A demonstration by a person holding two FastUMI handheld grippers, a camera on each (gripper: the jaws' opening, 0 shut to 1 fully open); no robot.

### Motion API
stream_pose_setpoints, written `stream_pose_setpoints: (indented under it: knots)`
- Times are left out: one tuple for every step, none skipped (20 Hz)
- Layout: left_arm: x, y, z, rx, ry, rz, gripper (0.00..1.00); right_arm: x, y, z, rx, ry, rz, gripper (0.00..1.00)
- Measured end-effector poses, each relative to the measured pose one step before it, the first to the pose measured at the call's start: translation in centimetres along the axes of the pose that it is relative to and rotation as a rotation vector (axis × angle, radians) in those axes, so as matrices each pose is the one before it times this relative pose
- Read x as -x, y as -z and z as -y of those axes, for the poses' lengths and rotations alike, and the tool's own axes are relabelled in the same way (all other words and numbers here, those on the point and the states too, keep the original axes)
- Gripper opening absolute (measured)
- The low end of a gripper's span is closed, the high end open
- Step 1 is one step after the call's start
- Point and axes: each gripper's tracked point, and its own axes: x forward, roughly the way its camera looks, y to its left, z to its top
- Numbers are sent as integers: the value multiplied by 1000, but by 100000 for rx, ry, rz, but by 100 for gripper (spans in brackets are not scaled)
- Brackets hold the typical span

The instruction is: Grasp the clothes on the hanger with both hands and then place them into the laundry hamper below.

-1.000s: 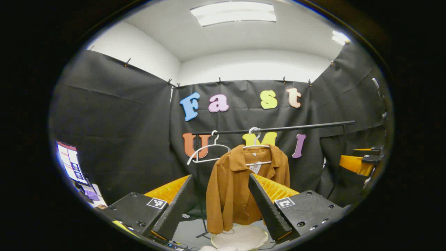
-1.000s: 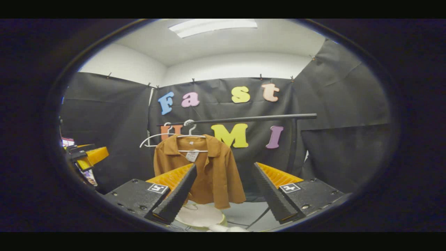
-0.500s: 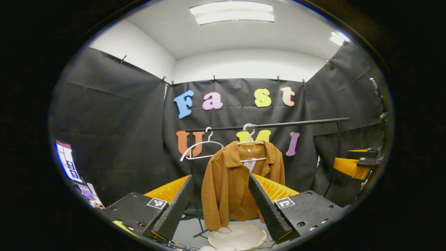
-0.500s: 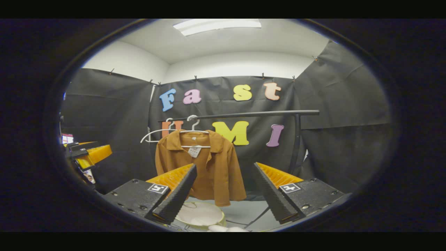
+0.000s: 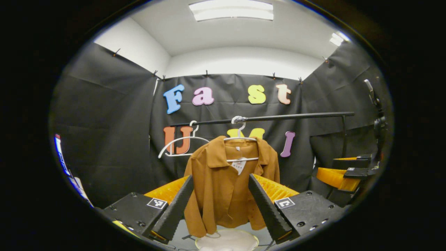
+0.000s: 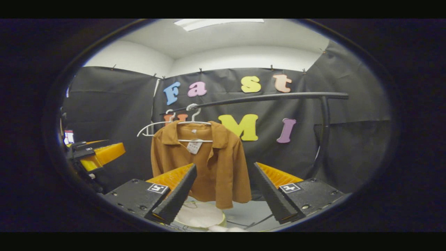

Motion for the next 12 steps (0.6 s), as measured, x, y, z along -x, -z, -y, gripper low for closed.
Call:
stream_pose_setpoints:
  knots:
    - [-1562,836,366,-12,318,-691,100,-1359,292,118,52,-1010,-720,100]
    - [-1736,666,333,-74,-233,-315,100,-1666,388,188,-321,-1653,-815,100]
    - [-1698,734,87,283,-938,-721,100,-1435,303,86,-367,-1695,-825,100]
    - [-1820,559,60,213,-1177,-272,100,-1297,296,100,-253,-1454,-813,100]
    - [-1757,491,29,368,-995,408,100,-1246,148,256,61,-1289,-202,100]
    - [-1886,501,33,1001,-1153,-590,100,-1112,323,305,647,-869,-442,100]
    - [-1802,466,19,1193,-881,-607,100,-1258,168,335,725,-839,-328,100]
    - [-1633,393,75,794,-1100,-543,100,-1187,359,366,443,-648,-850,100]
    - [-1520,123,-110,-62,-1473,-782,100,-1221,206,308,-89,-983,-884,100]
    - [-1621,56,-187,-336,-1372,-105,100,-1062,216,156,-286,-1259,-882,100]
    - [-1485,133,-295,72,-1582,-802,97,-1062,232,0,-119,-1211,-840,100]
    - [-1289,56,-196,573,-1153,-703,100,-770,277,111,108,-1054,-1022,100]
